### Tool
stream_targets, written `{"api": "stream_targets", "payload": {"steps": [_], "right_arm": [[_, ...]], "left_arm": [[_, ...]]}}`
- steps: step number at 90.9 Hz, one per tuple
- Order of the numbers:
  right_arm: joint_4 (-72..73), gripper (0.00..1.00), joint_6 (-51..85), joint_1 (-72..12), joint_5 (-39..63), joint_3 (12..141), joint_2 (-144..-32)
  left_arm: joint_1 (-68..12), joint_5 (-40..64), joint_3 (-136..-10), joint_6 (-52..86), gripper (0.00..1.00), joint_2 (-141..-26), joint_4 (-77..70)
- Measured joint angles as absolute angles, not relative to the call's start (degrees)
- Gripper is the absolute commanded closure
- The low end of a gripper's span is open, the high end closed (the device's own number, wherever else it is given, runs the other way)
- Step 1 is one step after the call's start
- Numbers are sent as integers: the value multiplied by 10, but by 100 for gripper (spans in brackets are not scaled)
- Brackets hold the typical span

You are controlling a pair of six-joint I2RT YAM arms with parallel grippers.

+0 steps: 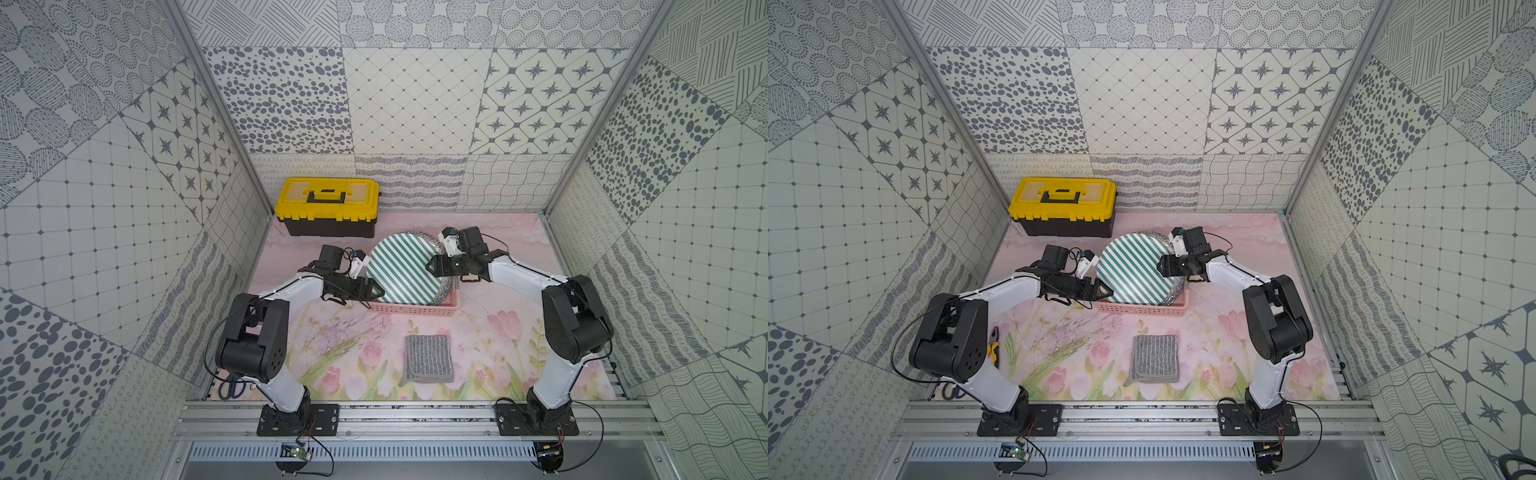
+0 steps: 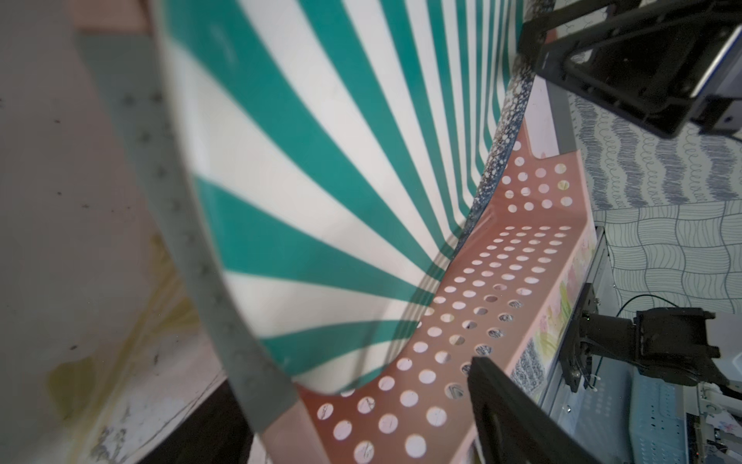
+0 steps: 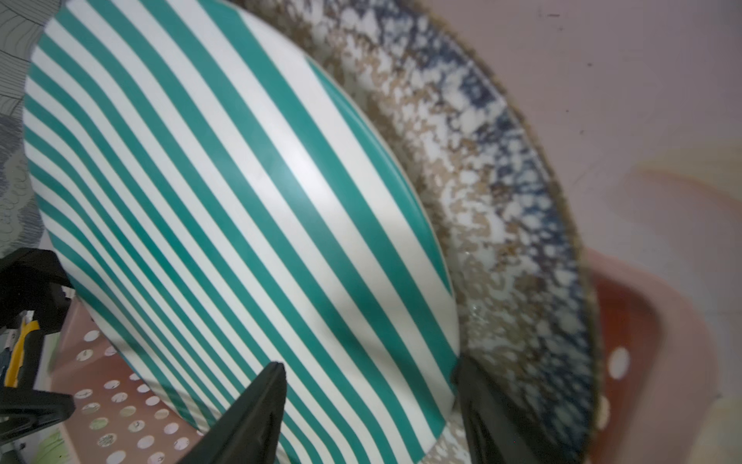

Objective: Wipe the wet plate dry
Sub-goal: Pick up the plate from the bin.

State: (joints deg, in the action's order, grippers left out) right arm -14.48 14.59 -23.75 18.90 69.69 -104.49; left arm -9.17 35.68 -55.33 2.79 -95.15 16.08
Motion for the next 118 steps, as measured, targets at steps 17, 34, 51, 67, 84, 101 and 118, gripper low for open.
{"api": "stream_targets", "payload": {"steps": [17, 34, 51, 67, 84, 101, 118], "right_arm": [[-145, 28, 148, -253, 227, 697, -1058], [-151, 29, 151, -255, 245, 697, -1062], [-160, 29, 159, -257, 255, 697, -1065], [-161, 29, 161, -257, 256, 697, -1065], [-161, 29, 161, -257, 256, 697, -1065], [-165, 27, 162, -257, 251, 696, -1061], [-176, 24, 166, -257, 231, 679, -1027]], "left_arm": [[-93, 342, -555, 19, 11, -923, 164], [-88, 319, -589, 6, 15, -909, 190], [-84, 312, -612, -2, 30, -909, 191], [-84, 306, -615, -2, 43, -908, 190], [-81, 299, -621, 1, 70, -903, 190], [-81, 316, -621, 9, 95, -882, 191], [-81, 340, -620, 17, 100, -854, 191]]}}
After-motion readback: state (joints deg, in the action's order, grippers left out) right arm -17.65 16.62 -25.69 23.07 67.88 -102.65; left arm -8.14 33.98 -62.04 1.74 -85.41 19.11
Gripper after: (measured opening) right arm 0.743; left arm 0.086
